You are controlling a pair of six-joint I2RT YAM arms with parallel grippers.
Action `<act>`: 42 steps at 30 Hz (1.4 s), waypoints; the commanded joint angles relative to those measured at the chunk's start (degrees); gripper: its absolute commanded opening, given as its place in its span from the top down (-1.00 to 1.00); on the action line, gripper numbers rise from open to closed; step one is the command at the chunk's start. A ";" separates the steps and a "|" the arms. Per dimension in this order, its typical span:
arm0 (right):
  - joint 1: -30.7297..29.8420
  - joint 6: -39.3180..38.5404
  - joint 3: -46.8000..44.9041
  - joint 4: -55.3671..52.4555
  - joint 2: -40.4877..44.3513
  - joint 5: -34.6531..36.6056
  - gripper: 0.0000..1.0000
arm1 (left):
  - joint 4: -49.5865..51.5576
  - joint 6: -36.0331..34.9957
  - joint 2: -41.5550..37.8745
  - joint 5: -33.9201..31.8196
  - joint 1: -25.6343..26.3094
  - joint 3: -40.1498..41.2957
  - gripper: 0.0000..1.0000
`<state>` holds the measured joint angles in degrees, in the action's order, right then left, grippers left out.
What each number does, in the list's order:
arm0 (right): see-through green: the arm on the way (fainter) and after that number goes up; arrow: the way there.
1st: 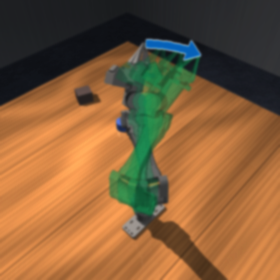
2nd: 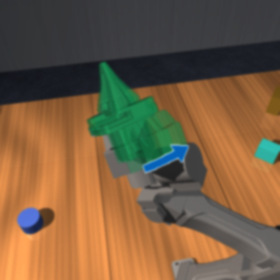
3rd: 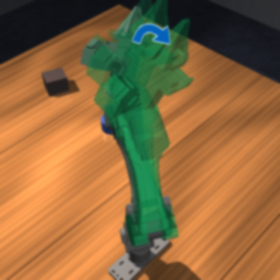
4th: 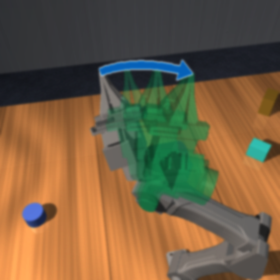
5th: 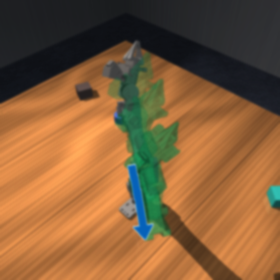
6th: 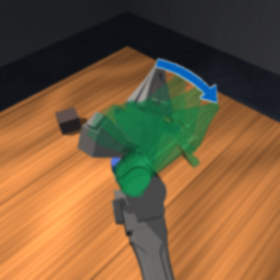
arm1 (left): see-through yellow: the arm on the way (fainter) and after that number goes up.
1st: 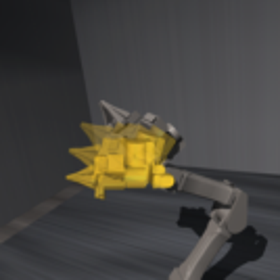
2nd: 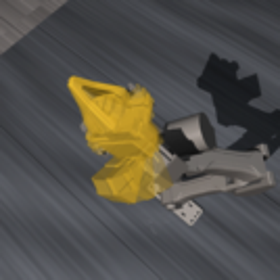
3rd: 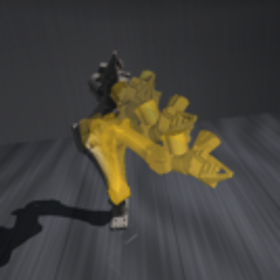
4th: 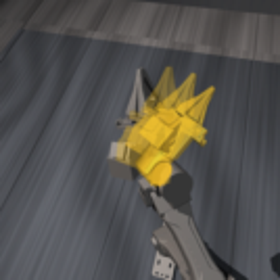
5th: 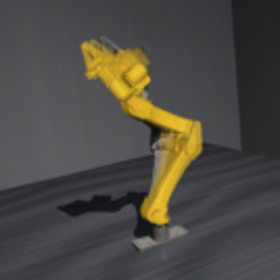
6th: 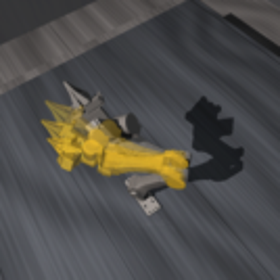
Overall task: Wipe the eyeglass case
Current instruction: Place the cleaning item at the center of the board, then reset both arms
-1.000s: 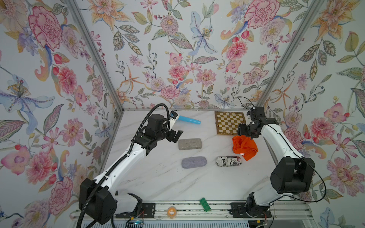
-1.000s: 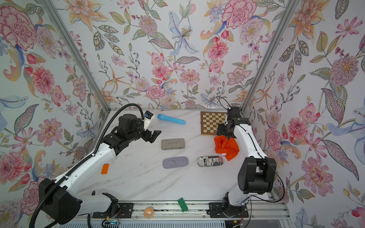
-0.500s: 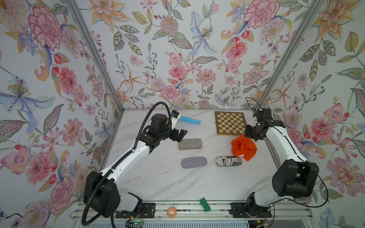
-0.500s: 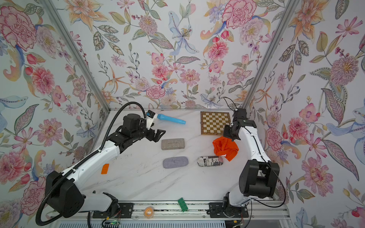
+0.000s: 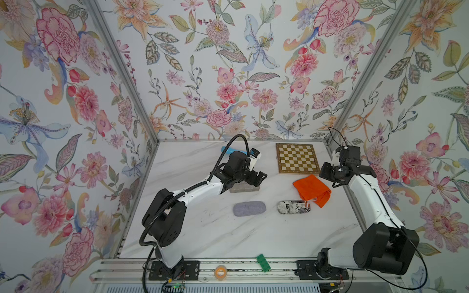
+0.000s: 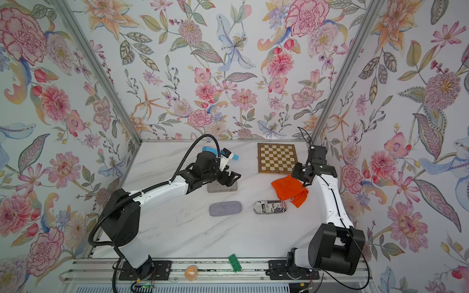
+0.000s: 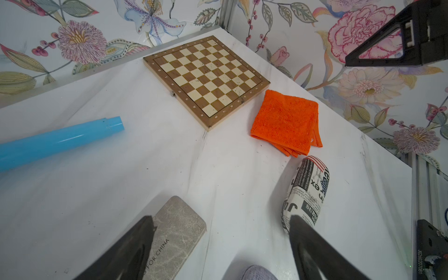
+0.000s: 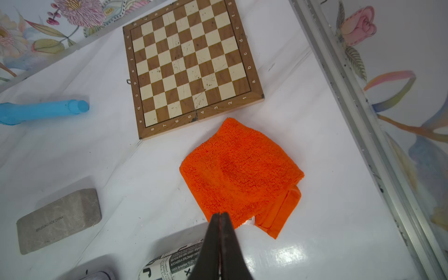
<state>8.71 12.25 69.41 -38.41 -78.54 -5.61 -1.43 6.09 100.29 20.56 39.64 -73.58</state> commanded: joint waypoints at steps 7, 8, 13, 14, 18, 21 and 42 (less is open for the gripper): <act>-1.09 2.60 -8.63 12.85 12.09 -4.20 -0.37 | 0.37 3.25 -15.65 -11.29 -6.30 5.76 -0.98; -1.59 2.66 -10.32 15.96 13.71 -3.62 -0.49 | 0.50 4.12 -17.97 -12.80 -8.03 7.58 -0.98; -5.48 -0.67 -18.74 32.79 19.63 2.26 -0.97 | -4.51 1.26 -32.52 -26.08 -16.96 22.53 -0.98; -6.57 -2.29 -21.52 37.70 21.14 3.47 -0.97 | -5.94 -0.16 -35.22 -27.82 -18.80 25.54 -0.98; -9.40 -10.51 -32.79 54.57 24.25 5.91 -0.97 | -13.18 -6.97 -45.42 -34.85 -24.19 38.02 -0.98; -8.66 -8.58 -37.78 57.99 25.11 6.28 -0.97 | -19.28 -9.31 -50.95 -35.08 -26.94 47.91 -0.98; -2.47 -5.41 -58.95 109.68 -5.86 6.84 -0.97 | -76.05 -4.25 -11.85 -35.16 -38.83 63.60 -0.98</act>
<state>5.58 6.00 9.76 62.89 -81.38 2.00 -66.57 -0.95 83.61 -16.34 3.55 -9.50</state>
